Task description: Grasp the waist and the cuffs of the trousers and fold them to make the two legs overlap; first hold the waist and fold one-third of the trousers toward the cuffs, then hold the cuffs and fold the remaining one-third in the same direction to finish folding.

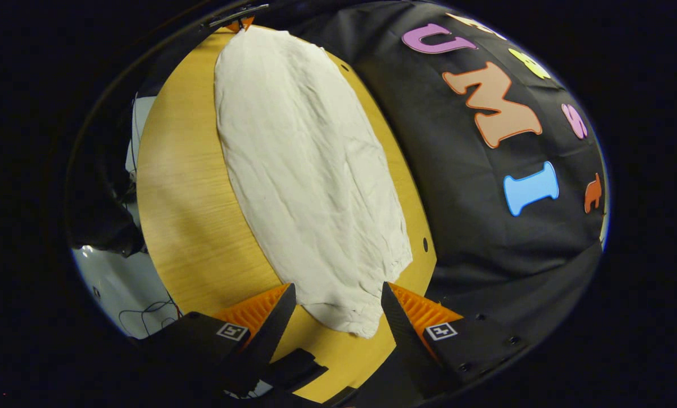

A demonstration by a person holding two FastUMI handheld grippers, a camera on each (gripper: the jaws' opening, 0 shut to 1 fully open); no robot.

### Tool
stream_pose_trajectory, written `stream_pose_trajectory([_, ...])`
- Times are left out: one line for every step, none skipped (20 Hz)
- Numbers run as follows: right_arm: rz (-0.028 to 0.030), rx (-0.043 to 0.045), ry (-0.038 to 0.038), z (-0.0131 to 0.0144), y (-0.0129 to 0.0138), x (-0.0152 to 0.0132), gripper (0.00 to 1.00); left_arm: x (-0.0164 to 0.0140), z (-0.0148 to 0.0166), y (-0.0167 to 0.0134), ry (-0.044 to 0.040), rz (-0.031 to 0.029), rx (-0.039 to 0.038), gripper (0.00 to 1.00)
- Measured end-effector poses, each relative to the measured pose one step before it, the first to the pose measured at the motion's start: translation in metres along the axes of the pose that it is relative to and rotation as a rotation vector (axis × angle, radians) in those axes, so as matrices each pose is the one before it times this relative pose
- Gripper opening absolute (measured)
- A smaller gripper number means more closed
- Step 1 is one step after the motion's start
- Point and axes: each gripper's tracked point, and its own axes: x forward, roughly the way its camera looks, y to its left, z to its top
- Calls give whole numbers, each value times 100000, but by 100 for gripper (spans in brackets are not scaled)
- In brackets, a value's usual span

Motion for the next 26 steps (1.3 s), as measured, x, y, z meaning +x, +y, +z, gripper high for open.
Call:
stream_pose_trajectory([1999,-1710,488,-159,505,283,98,62,6,48,162,30,156,0])
stream_pose_trajectory([1489,-1760,565,-405,360,356,98,-59,-32,-27,268,28,120,0])
stream_pose_trajectory([353,-1653,27,-59,35,233,98,14,-18,-6,219,-54,174,0])
stream_pose_trajectory([339,-660,-36,-32,85,282,96,19,-66,24,340,-62,17,0])
stream_pose_trajectory([474,180,176,24,-71,165,95,106,-1,14,346,-11,-104,0])
stream_pose_trajectory([690,629,749,-136,34,390,94,-16,-26,49,206,102,-35,0])
stream_pose_trajectory([312,527,492,101,-169,371,93,-52,23,-45,273,225,84,0])
stream_pose_trajectory([-110,144,450,148,-65,452,89,20,-33,18,251,222,129,0])
stream_pose_trajectory([-1066,-777,56,217,-294,511,87,9,-5,-11,286,183,124,0])
stream_pose_trajectory([-840,-1201,225,-6,18,406,83,13,-56,31,318,133,-62,0])
stream_pose_trajectory([-1355,-2035,-126,282,-86,287,76,5,0,-11,168,49,-350,0])
stream_pose_trajectory([280,-1659,-37,66,224,203,65,-27,5,13,343,38,-819,0])
stream_pose_trajectory([1560,-456,446,35,480,130,60,-65,20,-31,238,-22,-962,0])
stream_pose_trajectory([1389,256,658,-477,545,384,43,112,-149,-13,254,121,-888,0])
stream_pose_trajectory([191,-410,-144,59,117,103,36,8,64,18,440,110,-595,0])
stream_pose_trajectory([-556,-433,13,45,-21,-120,17,-46,-87,-37,328,-39,-437,0])
stream_pose_trajectory([-501,159,-145,-36,-183,69,16,-23,35,-41,419,-122,-717,0])
stream_pose_trajectory([610,2107,311,-60,112,-106,11,-55,129,110,355,-73,-883,0])
stream_pose_trajectory([649,1866,192,-16,-31,36,12,-38,33,3,417,-162,-1253,0])
stream_pose_trajectory([-74,1305,176,99,-201,57,12,-55,-57,64,401,-551,-1945,0])
stream_pose_trajectory([-1358,173,-414,236,-653,-193,12,-40,34,330,598,-256,-2317,0])
stream_pose_trajectory([-1554,208,-675,246,-685,-252,15,100,206,650,93,1108,-1655,0])
stream_pose_trajectory([-1771,840,-641,227,-998,-52,15,-10,73,500,301,1181,-994,0])
stream_pose_trajectory([-1561,1399,-499,170,-915,120,11,-188,114,550,90,1140,-612,0])
stream_pose_trajectory([-1679,1443,-622,393,-1070,-80,12,-299,321,632,148,1232,-297,0])
stream_pose_trajectory([-1907,1146,-782,410,-1031,-133,11,-239,218,901,297,1488,-174,0])
